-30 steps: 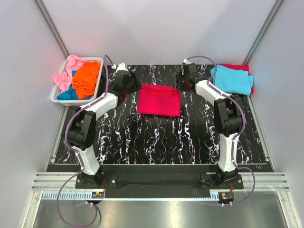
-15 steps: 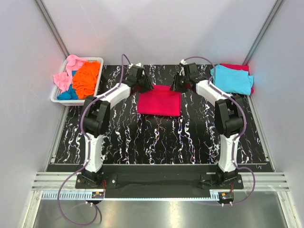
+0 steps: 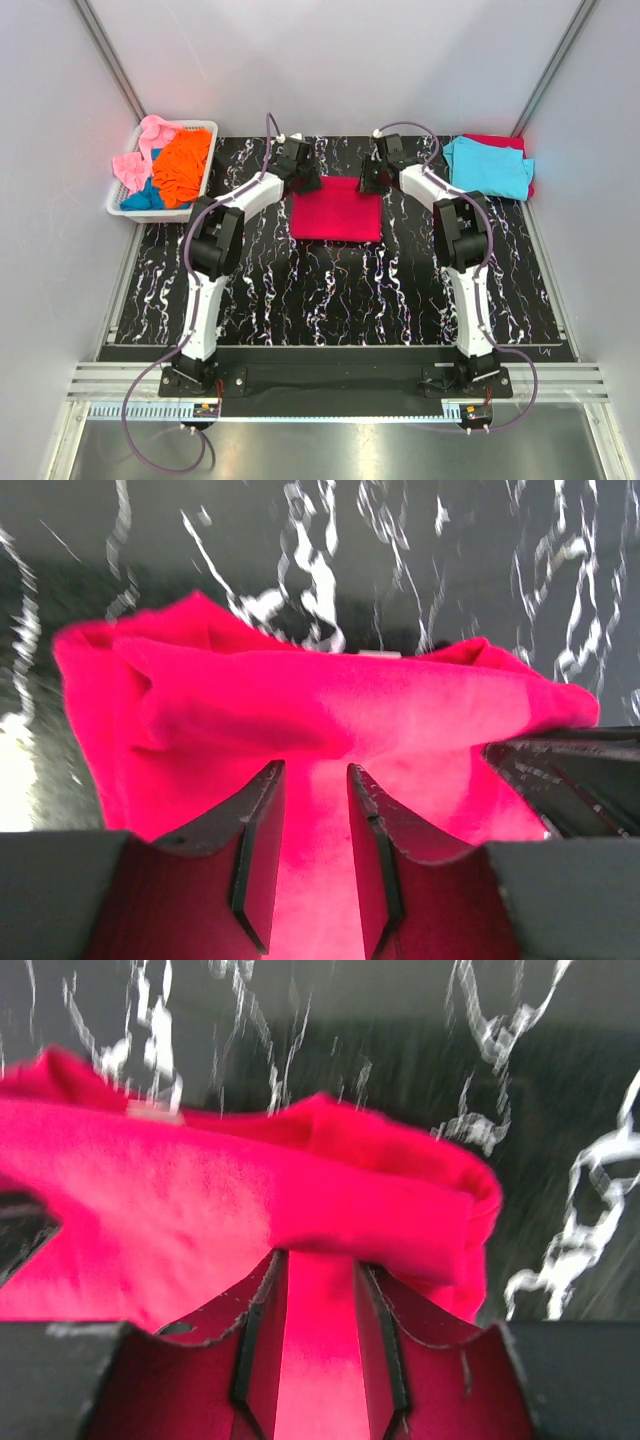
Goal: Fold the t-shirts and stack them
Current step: Fold the tshirt, then neatly place the folded tshirt to the corner
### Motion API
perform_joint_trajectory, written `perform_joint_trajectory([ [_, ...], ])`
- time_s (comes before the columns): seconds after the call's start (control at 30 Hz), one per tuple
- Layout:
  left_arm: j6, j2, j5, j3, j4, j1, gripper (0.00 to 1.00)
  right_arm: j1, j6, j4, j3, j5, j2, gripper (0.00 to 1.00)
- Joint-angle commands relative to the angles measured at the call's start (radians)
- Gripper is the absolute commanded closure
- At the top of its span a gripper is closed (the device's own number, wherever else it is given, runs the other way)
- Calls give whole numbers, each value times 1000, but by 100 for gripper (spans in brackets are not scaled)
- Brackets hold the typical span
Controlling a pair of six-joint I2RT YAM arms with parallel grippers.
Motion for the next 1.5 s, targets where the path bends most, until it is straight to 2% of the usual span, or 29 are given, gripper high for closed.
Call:
perform_joint_trajectory([
  [0.0,10,21,-150,77,52,10,62,-21,0,13,129,112,45,61],
  [0.17,-48,86,-227,182,-48,25,61,-39,36,-33,283,114,136,59],
  [0.3,-63,104,-307,199,-109,28,61,-39,39,-56,308,108,139,60],
  [0.47,-51,69,-348,174,-146,36,62,-39,22,-54,227,105,50,60],
  [0.73,-14,-83,-359,35,-139,41,62,-36,-20,-22,35,143,-108,60],
  [0.83,6,-152,-351,-22,-131,41,62,-36,-30,-24,-14,192,-151,52],
  [0.93,13,-215,-347,-83,-132,41,62,-39,-33,-22,-52,186,-168,32],
  [1.13,30,-340,-364,-200,-131,42,62,-53,-30,-30,-49,-37,-103,27],
  [1.23,53,-373,-322,-229,-128,42,62,-55,-50,-24,-32,-116,-70,27],
  [1.47,42,-420,-149,-275,-128,44,62,-68,-73,-8,-28,-138,-34,26],
])
